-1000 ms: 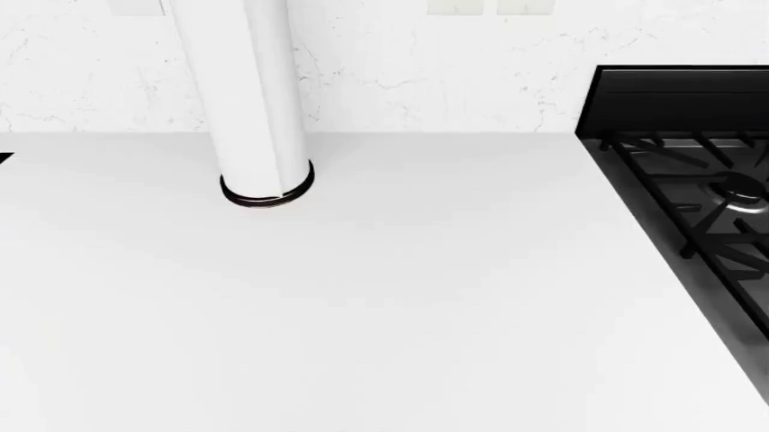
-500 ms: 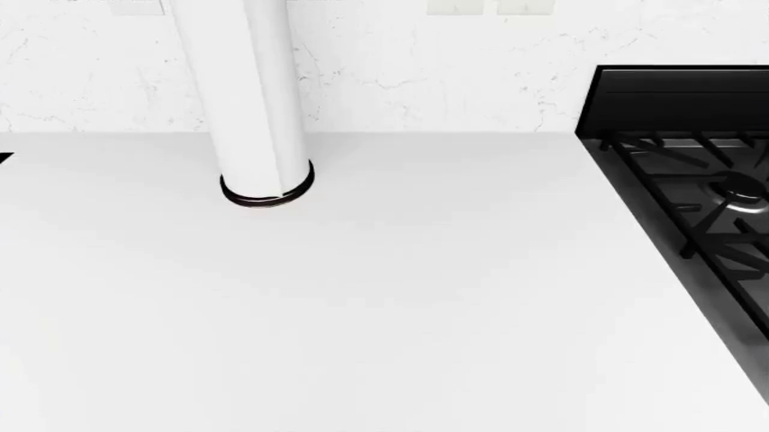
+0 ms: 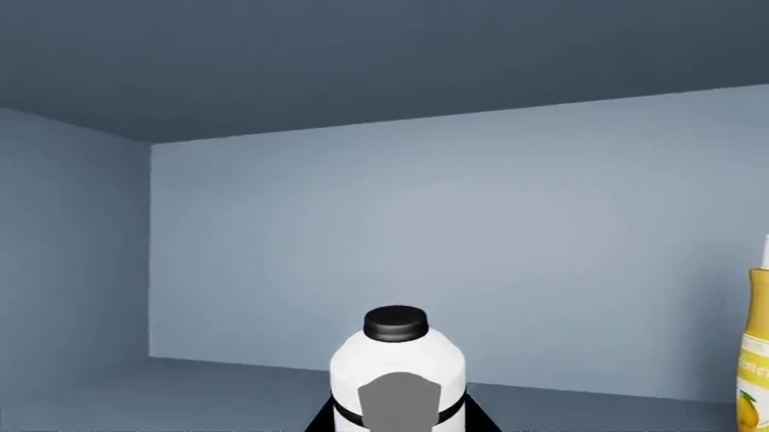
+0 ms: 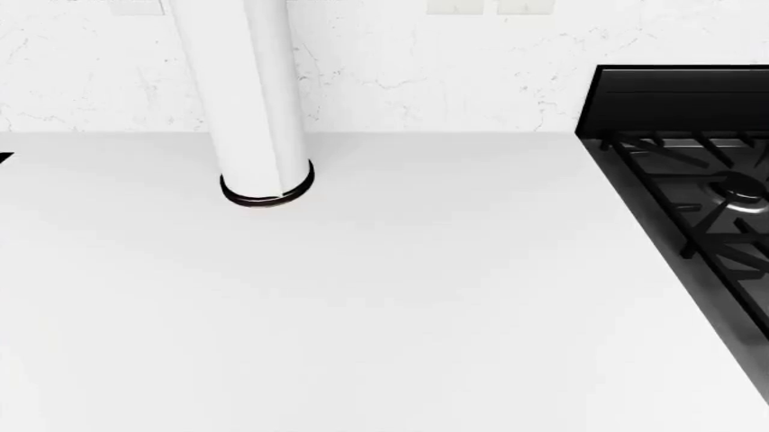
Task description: Pick and place the shaker into the drawer. Then close the cabinet.
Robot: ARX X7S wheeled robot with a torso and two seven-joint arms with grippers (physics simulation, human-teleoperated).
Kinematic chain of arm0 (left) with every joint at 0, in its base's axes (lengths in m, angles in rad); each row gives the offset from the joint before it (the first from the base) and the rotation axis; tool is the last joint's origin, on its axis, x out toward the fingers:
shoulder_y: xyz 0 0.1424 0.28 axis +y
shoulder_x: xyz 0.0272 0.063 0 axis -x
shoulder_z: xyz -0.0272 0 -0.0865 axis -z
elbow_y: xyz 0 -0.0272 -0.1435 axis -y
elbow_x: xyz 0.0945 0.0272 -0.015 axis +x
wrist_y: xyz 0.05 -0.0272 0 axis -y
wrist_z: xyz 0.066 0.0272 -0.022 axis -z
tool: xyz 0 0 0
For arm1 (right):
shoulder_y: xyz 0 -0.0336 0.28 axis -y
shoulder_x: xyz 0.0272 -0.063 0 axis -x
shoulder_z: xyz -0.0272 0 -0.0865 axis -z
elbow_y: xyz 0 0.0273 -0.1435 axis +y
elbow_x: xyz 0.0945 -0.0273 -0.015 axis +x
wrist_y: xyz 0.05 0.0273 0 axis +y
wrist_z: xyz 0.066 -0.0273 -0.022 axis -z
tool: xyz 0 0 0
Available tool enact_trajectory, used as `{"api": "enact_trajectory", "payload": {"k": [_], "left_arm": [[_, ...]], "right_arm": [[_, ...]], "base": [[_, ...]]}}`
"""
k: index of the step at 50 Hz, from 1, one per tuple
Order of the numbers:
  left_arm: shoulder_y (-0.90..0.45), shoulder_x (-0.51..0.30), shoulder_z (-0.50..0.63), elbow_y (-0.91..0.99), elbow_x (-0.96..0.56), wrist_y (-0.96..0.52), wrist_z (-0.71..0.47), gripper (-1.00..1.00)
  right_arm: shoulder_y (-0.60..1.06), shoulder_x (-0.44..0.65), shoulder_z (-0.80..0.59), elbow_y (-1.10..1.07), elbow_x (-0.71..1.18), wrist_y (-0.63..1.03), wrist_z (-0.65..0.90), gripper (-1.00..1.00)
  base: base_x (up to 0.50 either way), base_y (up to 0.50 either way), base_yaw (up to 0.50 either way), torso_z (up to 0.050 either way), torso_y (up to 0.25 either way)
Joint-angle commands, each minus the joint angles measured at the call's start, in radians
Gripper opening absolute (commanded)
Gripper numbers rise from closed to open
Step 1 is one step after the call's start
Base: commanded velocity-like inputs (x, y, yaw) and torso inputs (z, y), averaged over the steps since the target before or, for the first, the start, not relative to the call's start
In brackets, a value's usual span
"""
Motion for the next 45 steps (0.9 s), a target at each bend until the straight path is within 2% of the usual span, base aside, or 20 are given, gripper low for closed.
{"api": "enact_trajectory", "payload": {"k": [1, 25, 37, 45], "left_arm": [[-0.009, -0.004, 0.006, -0.007, -0.002, 0.015, -0.009, -1.0], [-0.009, -0.007, 0.011, -0.018, 0.0, 0.015, -0.007, -1.0], [-0.009, -0.004, 0.016, -0.03, 0.005, 0.023, -0.003, -1.0], [-0.009, -0.002, 0.019, -0.041, 0.006, 0.031, -0.006, -1.0]], "right_arm": [[0.0, 0.0, -0.015, 0.028, 0.019, 0.012, 0.014, 1.0], [0.0, 0.0, -0.009, 0.116, -0.034, -0.03, -0.027, 1.0], [0.0, 0.002, 0.012, 0.269, -0.091, -0.144, -0.073, 1.0], [0.0, 0.003, 0.008, 0.37, -0.061, -0.214, -0.067, 1.0]], "base": [[0.0, 0.0, 0.0, 0.0, 0.0], [0.0, 0.0, 0.0, 0.001, 0.0], [0.0, 0.0, 0.0, 0.0, 0.001], [0.0, 0.0, 0.0, 0.0, 0.001]]}}
